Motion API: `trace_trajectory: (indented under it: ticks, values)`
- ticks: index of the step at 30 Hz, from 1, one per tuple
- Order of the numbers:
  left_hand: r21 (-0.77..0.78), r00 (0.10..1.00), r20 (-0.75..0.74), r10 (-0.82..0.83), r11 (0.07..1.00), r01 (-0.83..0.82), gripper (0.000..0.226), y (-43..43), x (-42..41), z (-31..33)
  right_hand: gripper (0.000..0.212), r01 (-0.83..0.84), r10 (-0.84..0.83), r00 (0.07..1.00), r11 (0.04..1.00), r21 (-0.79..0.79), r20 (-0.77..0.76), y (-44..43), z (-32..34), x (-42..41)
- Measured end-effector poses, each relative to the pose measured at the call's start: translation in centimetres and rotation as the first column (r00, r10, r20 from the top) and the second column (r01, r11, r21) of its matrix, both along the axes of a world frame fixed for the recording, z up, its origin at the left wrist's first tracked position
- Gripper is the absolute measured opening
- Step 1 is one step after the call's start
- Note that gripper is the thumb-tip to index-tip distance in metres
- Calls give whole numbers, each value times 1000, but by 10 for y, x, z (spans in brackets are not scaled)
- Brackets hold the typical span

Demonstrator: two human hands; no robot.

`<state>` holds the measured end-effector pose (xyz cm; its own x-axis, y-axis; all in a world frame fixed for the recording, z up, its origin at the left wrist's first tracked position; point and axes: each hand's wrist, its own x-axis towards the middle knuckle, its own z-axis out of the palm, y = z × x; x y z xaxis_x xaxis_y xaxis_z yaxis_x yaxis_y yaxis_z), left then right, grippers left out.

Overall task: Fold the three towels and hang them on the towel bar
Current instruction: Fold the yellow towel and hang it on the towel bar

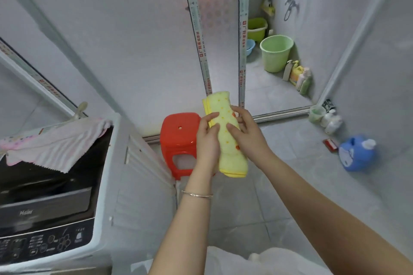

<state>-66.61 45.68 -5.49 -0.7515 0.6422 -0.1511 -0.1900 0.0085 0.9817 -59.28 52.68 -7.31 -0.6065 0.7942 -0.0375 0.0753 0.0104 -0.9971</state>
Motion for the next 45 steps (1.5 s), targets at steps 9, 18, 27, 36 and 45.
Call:
trace_trajectory:
  ticks: [9,18,27,36,45]
  values:
    - [0,977,21,-213,977,213,30,54,54,0,47,201,-203,978,979,40,46,38,0,67]
    - [-49,916,-20,-401,916,399,30,112,77,8,37,355,-356,934,929,103,-3,76,5,97]
    - [-41,808,-68,-585,811,584,31,194,70,27,32,542,-544,839,834,101,-10,139,25,96]
    - [11,635,-98,-766,637,771,32,280,66,37,28,740,-740,671,664,110,-44,194,43,95]
    - [57,439,-177,-881,436,898,32,333,101,59,29,862,-859,506,500,88,-77,220,68,128]
